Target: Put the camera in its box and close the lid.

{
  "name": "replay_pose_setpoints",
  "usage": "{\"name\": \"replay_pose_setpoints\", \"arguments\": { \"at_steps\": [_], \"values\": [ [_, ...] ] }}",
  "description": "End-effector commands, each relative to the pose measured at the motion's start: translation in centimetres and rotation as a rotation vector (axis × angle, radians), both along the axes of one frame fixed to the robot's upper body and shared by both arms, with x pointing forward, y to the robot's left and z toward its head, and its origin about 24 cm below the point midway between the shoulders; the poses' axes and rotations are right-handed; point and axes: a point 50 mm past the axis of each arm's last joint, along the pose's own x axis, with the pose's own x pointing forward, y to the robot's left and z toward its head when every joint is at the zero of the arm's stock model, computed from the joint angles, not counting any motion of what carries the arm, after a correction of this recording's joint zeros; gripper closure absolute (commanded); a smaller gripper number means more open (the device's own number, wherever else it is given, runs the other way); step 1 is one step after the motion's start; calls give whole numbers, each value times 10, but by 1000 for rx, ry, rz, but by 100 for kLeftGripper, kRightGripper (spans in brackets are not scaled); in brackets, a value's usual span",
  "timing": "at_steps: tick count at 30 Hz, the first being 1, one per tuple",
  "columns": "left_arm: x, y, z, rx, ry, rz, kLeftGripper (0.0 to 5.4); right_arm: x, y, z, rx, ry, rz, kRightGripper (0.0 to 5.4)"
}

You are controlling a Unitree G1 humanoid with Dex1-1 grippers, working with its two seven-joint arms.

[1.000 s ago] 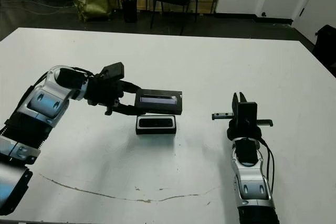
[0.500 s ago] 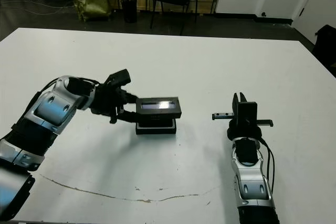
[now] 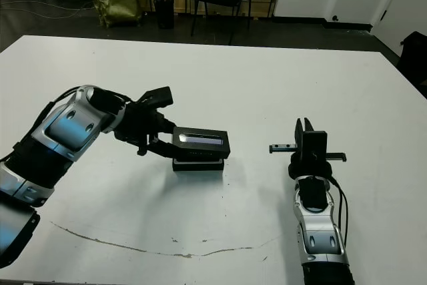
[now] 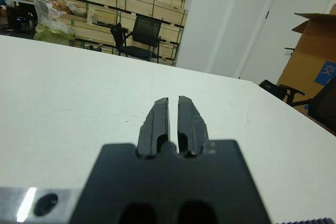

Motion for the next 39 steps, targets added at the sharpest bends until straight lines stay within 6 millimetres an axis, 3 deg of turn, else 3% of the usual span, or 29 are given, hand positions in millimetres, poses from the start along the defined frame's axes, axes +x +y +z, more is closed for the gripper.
{"name": "replay_pose_setpoints", "arguments": {
  "at_steps": [1,39],
  "values": [
    [1,2,-1,25,-6,-9,298,-2,-4,-6,-9,25,-16,540],
    [2,-8,-16,139,-33,-96,298,-4,-3,-5,6,34,-13,540]
  ]
}}
